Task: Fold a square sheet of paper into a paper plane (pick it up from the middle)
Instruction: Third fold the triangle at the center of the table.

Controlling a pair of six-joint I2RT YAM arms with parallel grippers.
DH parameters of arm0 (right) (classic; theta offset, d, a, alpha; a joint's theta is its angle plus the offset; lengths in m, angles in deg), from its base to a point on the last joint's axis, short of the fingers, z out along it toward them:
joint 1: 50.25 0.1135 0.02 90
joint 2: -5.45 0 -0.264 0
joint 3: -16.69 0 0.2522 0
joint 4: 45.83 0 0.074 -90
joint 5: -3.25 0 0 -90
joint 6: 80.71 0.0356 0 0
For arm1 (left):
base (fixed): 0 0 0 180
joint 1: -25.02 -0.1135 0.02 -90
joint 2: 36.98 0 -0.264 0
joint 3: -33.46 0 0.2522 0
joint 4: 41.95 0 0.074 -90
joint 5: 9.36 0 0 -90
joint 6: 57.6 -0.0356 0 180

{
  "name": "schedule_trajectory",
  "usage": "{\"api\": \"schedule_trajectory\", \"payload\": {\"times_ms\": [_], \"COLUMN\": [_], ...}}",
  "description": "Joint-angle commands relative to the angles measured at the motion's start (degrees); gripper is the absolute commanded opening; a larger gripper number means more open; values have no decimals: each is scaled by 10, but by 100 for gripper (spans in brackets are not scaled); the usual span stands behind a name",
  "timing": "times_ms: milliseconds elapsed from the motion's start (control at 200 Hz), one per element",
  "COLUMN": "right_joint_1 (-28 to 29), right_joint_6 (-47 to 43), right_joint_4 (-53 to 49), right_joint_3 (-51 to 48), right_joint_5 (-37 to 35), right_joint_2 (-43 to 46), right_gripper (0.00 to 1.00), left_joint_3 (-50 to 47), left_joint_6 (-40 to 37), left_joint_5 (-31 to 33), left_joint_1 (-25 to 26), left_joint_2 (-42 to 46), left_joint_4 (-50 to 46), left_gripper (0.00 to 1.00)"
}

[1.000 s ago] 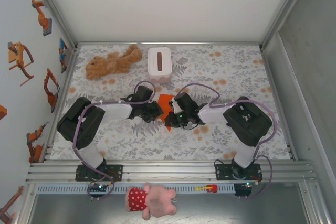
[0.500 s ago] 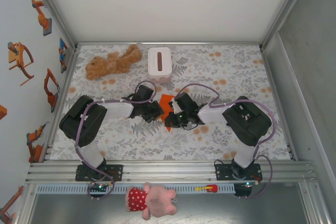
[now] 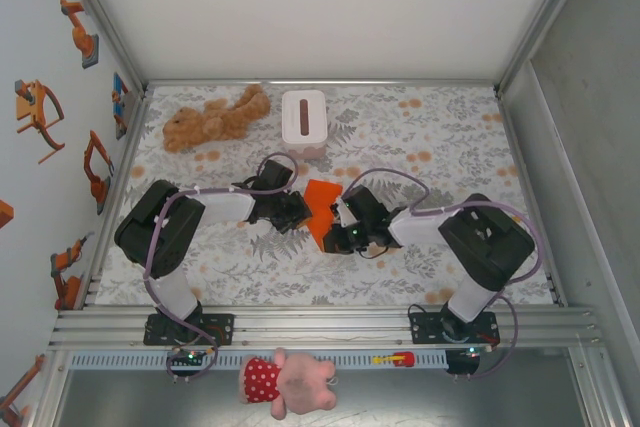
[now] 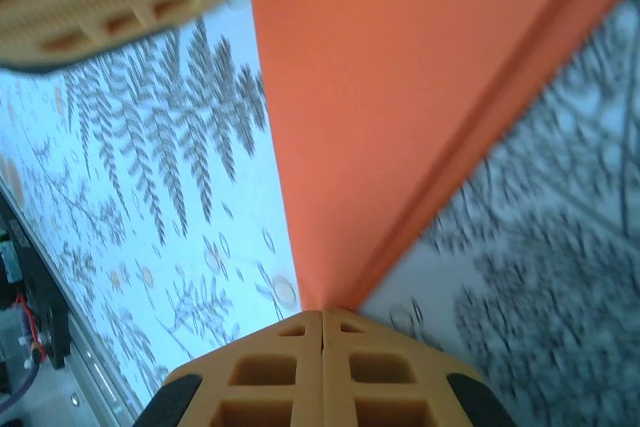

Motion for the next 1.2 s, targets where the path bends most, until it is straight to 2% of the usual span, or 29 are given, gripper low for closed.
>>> {"api": "schedule_trajectory", "payload": {"times_ms": [0, 295, 446, 671, 977, 1192], "right_joint_1": [7, 8, 8, 8, 8, 7], "right_joint_6": [-14, -26, -13, 18, 14, -15], "right_joint_4": [-68, -70, -50, -25, -40, -103], "right_joint_3": [-24, 6, 46, 95, 115, 108], "right_joint_5": [-2, -48, -63, -91, -78, -102], "right_joint_2": [29, 121, 77, 0, -61, -69], "right_gripper": [5, 4, 0, 0, 0, 0], "left_joint_3": [2, 8, 10, 9, 12, 44], "left_joint_6": [-13, -12, -6, -3, -6, -82], "left_joint_5": [27, 21, 13, 9, 2, -9], "left_joint_1": [-6, -1, 3, 5, 5, 5], "left_joint_2": [-25, -28, -33, -25, -12, 8], "left_joint_4": [-45, -38, -30, -24, -16, -40], "left_gripper": [11, 11, 11, 11, 11, 12]}}
